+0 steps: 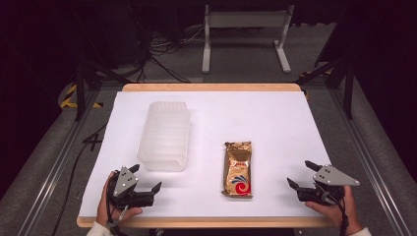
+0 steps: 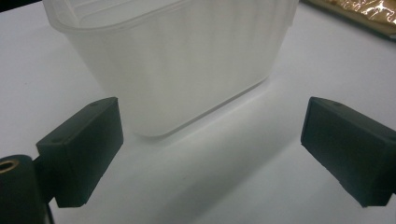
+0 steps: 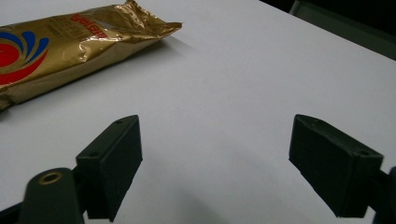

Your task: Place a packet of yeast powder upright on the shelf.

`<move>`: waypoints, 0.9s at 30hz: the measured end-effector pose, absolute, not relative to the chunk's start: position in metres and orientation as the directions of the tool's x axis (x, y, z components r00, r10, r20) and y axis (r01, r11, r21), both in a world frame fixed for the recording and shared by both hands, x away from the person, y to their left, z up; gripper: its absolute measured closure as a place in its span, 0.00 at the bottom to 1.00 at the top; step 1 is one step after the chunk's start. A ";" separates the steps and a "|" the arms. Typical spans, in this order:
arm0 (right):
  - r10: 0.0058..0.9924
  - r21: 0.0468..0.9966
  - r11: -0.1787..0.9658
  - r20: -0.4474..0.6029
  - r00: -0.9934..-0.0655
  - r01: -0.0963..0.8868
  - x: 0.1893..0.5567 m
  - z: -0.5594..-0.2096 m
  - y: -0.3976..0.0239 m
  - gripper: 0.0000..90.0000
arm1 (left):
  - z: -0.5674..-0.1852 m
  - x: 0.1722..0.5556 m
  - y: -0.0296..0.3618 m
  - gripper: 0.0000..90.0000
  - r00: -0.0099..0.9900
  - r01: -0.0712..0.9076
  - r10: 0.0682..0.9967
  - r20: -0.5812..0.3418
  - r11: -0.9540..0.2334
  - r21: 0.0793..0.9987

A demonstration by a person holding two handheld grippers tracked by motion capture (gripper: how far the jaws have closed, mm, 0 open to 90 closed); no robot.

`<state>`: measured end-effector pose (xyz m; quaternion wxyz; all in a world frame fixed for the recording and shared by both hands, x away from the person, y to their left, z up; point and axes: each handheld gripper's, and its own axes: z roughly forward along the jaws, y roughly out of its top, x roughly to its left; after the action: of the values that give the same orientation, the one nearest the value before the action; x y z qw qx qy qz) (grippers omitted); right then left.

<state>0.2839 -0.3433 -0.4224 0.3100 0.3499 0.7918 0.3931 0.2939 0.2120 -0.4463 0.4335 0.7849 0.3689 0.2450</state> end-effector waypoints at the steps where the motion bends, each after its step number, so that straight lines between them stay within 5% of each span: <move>1: 0.799 0.840 0.443 -0.212 -0.563 0.313 0.284 -0.422 -0.344 0.20 | -0.446 0.294 0.212 0.07 0.609 0.367 0.791 0.060 -0.349 0.862; 27: 0.765 0.843 0.415 -0.118 -0.634 0.344 0.311 -0.409 -0.326 0.24 | -0.447 0.294 0.212 0.07 0.614 0.368 0.788 0.058 -0.350 0.861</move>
<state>0.3114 -0.3257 -0.4086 0.2527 0.3454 0.8021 0.4165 0.2940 0.2120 -0.4467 0.4356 0.7855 0.3679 0.2406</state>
